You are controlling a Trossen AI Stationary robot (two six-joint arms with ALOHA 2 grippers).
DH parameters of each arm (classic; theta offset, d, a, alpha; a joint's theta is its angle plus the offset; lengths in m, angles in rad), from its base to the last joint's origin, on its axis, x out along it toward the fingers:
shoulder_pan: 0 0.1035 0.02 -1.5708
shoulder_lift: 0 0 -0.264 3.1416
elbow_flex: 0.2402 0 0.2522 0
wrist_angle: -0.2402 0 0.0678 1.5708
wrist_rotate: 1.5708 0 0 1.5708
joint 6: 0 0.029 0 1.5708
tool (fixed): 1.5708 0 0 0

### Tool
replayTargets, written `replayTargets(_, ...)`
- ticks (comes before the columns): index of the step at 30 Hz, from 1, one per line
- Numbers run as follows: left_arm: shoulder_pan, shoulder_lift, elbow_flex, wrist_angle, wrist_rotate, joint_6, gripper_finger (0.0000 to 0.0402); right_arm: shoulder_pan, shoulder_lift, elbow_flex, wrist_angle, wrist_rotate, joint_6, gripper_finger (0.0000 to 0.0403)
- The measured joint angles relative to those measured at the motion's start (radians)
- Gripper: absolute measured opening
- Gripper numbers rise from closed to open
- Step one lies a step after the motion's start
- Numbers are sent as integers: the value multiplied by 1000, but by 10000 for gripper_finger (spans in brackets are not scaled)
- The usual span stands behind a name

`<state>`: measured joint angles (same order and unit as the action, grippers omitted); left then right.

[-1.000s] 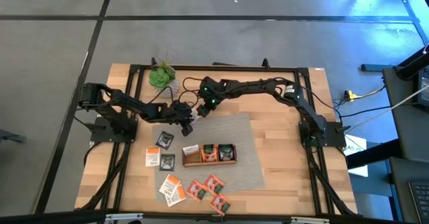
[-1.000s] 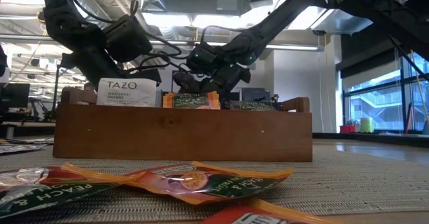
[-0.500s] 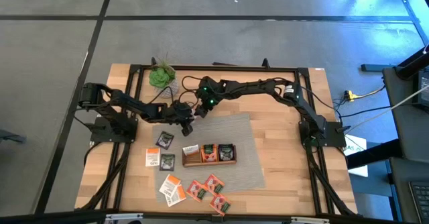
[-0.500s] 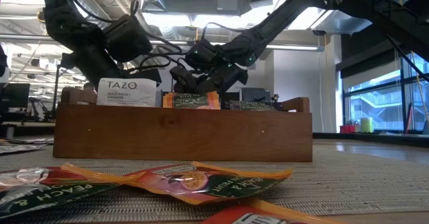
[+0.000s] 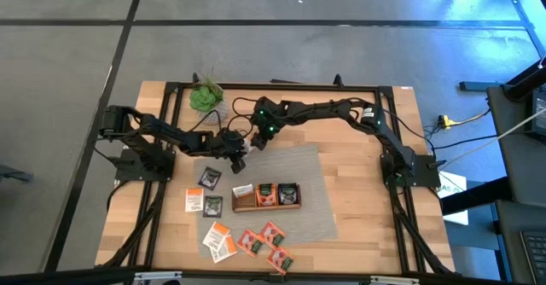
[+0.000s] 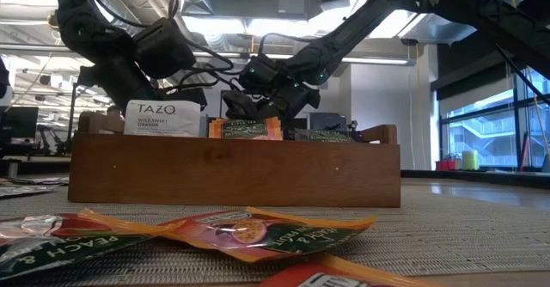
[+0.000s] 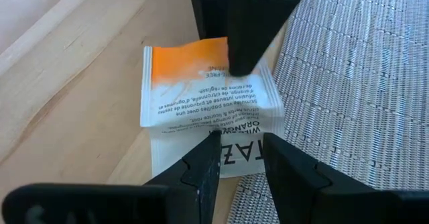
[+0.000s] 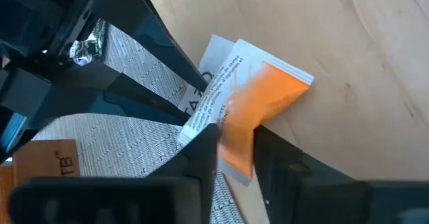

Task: Pick & Place Tea
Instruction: Put the white tea bag into the left section of the wooden organizer

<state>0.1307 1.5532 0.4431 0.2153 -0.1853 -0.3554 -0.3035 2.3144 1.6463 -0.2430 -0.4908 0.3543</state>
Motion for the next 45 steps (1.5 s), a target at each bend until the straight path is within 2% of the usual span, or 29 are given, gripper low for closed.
replayTargets(5, 0, 0, 0, -1, 3, 0, 108, -2, -1, 0, -1, 0, -25, 49)
replayTargets(10, 0, -10, -1, -3, 18, 1, 111, -8, -2, 0, -6, -1, -50, 32)
replayTargets(16, -1, -94, -7, -38, 76, 38, 108, -19, -5, 1, -8, -1, -80, 30)
replayTargets(29, -1, -305, -3, -114, 47, 198, 108, -29, -7, 2, -8, 8, -135, 30)
replayTargets(36, 0, -322, -3, -287, -25, 351, 110, -33, -48, 4, 8, -4, -160, 30)
replayTargets(40, 0, -322, -3, -303, -30, 413, 111, -34, -54, 22, -14, -9, -176, 30)
replayTargets(45, -23, -322, -2, -313, -74, 464, 107, -43, -55, 95, -139, -14, -220, 30)
